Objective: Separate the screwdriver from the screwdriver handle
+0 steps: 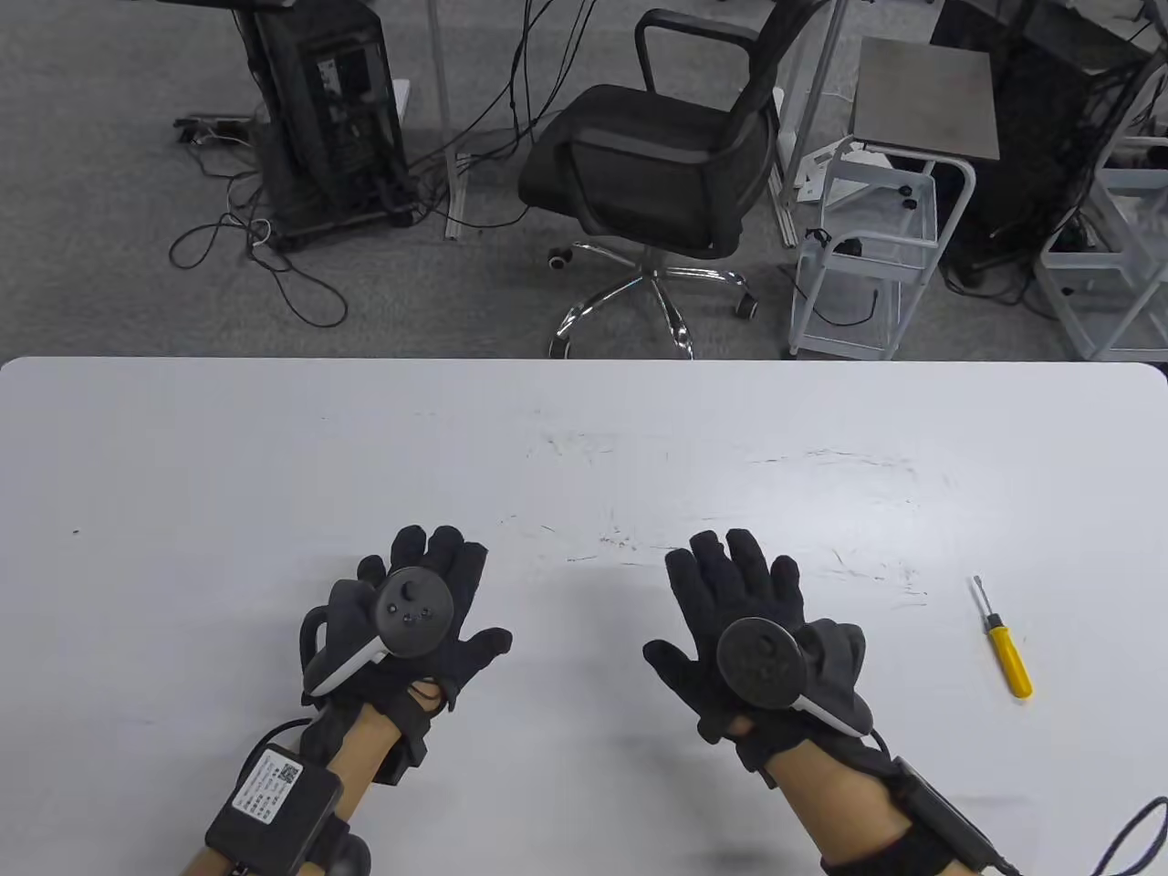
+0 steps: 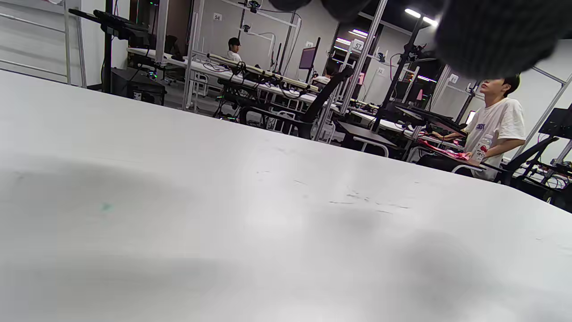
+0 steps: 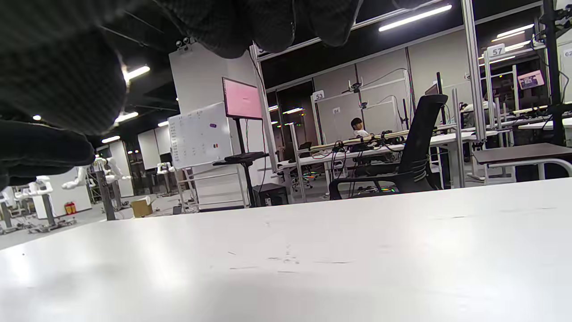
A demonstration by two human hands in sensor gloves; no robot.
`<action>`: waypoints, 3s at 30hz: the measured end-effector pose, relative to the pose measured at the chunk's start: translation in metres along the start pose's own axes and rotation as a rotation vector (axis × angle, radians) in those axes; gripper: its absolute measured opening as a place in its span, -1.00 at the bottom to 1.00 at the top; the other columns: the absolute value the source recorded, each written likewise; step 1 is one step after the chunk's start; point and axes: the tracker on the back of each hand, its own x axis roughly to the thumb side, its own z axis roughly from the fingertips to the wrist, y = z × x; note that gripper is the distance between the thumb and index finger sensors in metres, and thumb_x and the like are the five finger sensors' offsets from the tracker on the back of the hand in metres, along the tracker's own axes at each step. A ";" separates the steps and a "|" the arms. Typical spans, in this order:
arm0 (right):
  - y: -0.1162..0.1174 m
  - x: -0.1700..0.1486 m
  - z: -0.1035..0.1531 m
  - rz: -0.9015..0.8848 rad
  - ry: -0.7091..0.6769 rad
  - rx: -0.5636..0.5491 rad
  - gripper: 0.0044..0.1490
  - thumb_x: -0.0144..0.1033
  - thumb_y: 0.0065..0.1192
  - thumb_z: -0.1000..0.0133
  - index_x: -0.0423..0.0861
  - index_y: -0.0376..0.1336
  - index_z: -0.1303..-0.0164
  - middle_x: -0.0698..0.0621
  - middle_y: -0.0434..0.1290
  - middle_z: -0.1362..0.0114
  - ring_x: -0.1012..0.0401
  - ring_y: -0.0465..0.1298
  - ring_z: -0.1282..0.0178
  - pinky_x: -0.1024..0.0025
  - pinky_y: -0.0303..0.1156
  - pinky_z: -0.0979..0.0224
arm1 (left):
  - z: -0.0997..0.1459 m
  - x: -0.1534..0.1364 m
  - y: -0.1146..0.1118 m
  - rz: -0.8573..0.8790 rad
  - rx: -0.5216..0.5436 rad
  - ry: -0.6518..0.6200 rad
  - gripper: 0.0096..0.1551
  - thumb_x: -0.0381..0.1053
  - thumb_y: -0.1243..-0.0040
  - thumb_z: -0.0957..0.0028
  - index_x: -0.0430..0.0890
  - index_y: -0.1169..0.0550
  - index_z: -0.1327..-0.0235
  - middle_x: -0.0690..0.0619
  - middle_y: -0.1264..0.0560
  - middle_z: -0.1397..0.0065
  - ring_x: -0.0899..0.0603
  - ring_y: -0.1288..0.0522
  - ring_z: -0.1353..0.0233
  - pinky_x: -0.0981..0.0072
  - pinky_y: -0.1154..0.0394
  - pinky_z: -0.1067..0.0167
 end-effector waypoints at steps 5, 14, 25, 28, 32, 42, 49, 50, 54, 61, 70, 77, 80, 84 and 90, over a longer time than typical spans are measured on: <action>-0.001 -0.002 0.000 -0.012 0.002 -0.008 0.15 0.37 0.35 -0.14 0.05 -0.11 -0.73 0.08 -0.17 -0.78 -0.19 -0.16 -0.81 -0.41 -0.21 -0.61 | 0.000 0.001 0.000 -0.006 -0.004 0.000 0.10 0.50 -0.20 0.13 0.21 -0.02 -0.61 0.13 0.12 -0.72 -0.32 0.22 -0.76 -0.40 0.17 -0.56; -0.001 -0.005 0.000 -0.017 0.018 0.001 0.14 0.36 0.35 -0.14 0.05 -0.10 -0.73 0.08 -0.17 -0.78 -0.20 -0.15 -0.81 -0.41 -0.20 -0.61 | 0.000 0.001 0.000 -0.006 -0.005 0.000 0.10 0.50 -0.20 0.13 0.21 -0.02 -0.61 0.13 0.12 -0.72 -0.32 0.22 -0.76 -0.41 0.17 -0.56; -0.003 -0.032 -0.003 -0.029 0.117 -0.010 0.12 0.33 0.37 -0.13 0.03 -0.06 -0.72 0.06 -0.15 -0.78 -0.21 -0.12 -0.80 -0.41 -0.17 -0.62 | 0.000 0.001 0.001 -0.004 -0.001 0.003 0.10 0.50 -0.20 0.13 0.21 -0.02 -0.62 0.13 0.13 -0.72 -0.32 0.22 -0.76 -0.41 0.18 -0.56; -0.006 -0.050 -0.003 -0.035 0.175 -0.025 0.12 0.32 0.38 -0.13 0.02 -0.05 -0.71 0.06 -0.14 -0.77 -0.21 -0.12 -0.80 -0.41 -0.17 -0.62 | 0.000 0.001 0.001 -0.004 0.000 0.003 0.10 0.50 -0.20 0.13 0.21 -0.02 -0.62 0.13 0.13 -0.72 -0.32 0.21 -0.77 -0.41 0.18 -0.56; -0.011 -0.078 -0.002 -0.045 0.267 -0.030 0.12 0.31 0.39 -0.13 0.01 -0.05 -0.71 0.06 -0.14 -0.77 -0.21 -0.12 -0.80 -0.41 -0.17 -0.62 | 0.000 0.001 0.002 -0.003 0.001 0.004 0.10 0.51 -0.20 0.13 0.21 -0.02 -0.62 0.13 0.13 -0.72 -0.32 0.21 -0.77 -0.41 0.18 -0.56; -0.019 -0.150 0.005 -0.058 0.514 0.001 0.11 0.28 0.41 -0.13 0.00 -0.04 -0.71 0.04 -0.14 -0.77 -0.23 -0.12 -0.79 -0.41 -0.17 -0.62 | 0.000 -0.001 0.002 -0.003 0.001 0.005 0.10 0.50 -0.19 0.13 0.21 -0.03 -0.62 0.12 0.12 -0.72 -0.32 0.21 -0.76 -0.41 0.18 -0.56; -0.011 -0.192 0.011 -0.077 0.725 0.035 0.12 0.25 0.45 -0.14 -0.04 -0.04 -0.71 0.02 -0.14 -0.77 -0.23 -0.12 -0.79 -0.39 -0.16 -0.63 | 0.000 -0.001 0.002 -0.004 0.000 0.002 0.10 0.50 -0.19 0.13 0.21 -0.03 -0.62 0.13 0.13 -0.72 -0.32 0.21 -0.76 -0.41 0.18 -0.56; -0.010 -0.196 0.013 -0.075 0.746 0.034 0.12 0.24 0.45 -0.14 -0.05 -0.03 -0.70 0.02 -0.13 -0.77 -0.23 -0.11 -0.79 -0.39 -0.15 -0.63 | 0.000 -0.001 0.002 -0.003 0.001 0.002 0.10 0.50 -0.20 0.13 0.21 -0.03 -0.61 0.13 0.13 -0.72 -0.32 0.20 -0.76 -0.41 0.18 -0.56; -0.005 -0.223 0.023 -0.063 0.884 0.054 0.12 0.20 0.50 -0.13 -0.08 -0.02 -0.69 0.01 -0.11 -0.76 -0.22 -0.08 -0.78 -0.37 -0.11 -0.64 | 0.000 0.000 0.003 -0.005 0.004 0.000 0.10 0.50 -0.19 0.12 0.21 -0.03 -0.62 0.13 0.13 -0.72 -0.32 0.21 -0.76 -0.41 0.18 -0.56; 0.003 -0.266 0.040 -0.053 1.055 0.130 0.12 0.14 0.54 -0.12 -0.10 0.00 -0.67 0.00 -0.09 -0.74 -0.21 -0.04 -0.76 -0.34 -0.05 -0.65 | 0.000 -0.001 0.002 -0.005 0.003 0.001 0.10 0.50 -0.20 0.12 0.21 -0.03 -0.62 0.12 0.13 -0.72 -0.32 0.20 -0.76 -0.41 0.18 -0.55; 0.018 -0.274 0.045 -0.034 1.095 0.220 0.08 0.12 0.54 -0.13 -0.13 0.04 -0.65 -0.03 -0.03 -0.71 -0.22 0.07 -0.70 -0.32 0.05 -0.62 | -0.001 -0.001 0.001 -0.017 -0.002 0.010 0.10 0.50 -0.20 0.12 0.21 -0.03 -0.62 0.12 0.12 -0.72 -0.33 0.20 -0.76 -0.41 0.18 -0.55; 0.026 -0.275 0.045 -0.016 1.111 0.243 -0.04 0.01 0.52 -0.17 -0.15 0.10 -0.61 -0.06 0.05 -0.67 -0.23 0.18 -0.62 -0.27 0.15 -0.58 | -0.001 -0.001 0.001 -0.016 -0.006 0.011 0.10 0.51 -0.20 0.13 0.21 -0.03 -0.62 0.13 0.12 -0.72 -0.33 0.19 -0.76 -0.41 0.18 -0.55; 0.026 -0.274 0.044 0.003 1.113 0.235 -0.09 -0.05 0.51 -0.18 -0.16 0.12 -0.60 -0.07 0.08 -0.65 -0.23 0.22 -0.59 -0.24 0.21 -0.56 | -0.001 0.000 0.001 -0.018 -0.006 0.010 0.10 0.51 -0.20 0.13 0.21 -0.03 -0.62 0.13 0.13 -0.72 -0.32 0.19 -0.77 -0.41 0.18 -0.55; 0.027 -0.276 0.045 0.046 1.134 0.208 -0.16 -0.13 0.49 -0.19 -0.17 0.15 -0.57 -0.09 0.11 -0.63 -0.23 0.27 -0.55 -0.19 0.27 -0.53 | -0.001 -0.001 0.001 -0.020 -0.005 0.013 0.10 0.50 -0.20 0.13 0.21 -0.03 -0.62 0.12 0.13 -0.72 -0.33 0.19 -0.77 -0.41 0.17 -0.55; 0.028 -0.282 0.051 0.080 1.174 0.171 -0.20 -0.24 0.47 -0.20 -0.17 0.15 -0.58 -0.11 0.17 -0.59 -0.22 0.35 -0.48 -0.13 0.37 -0.47 | -0.001 -0.001 0.001 -0.024 -0.003 0.017 0.10 0.50 -0.20 0.12 0.21 -0.03 -0.62 0.12 0.13 -0.72 -0.33 0.19 -0.76 -0.41 0.17 -0.55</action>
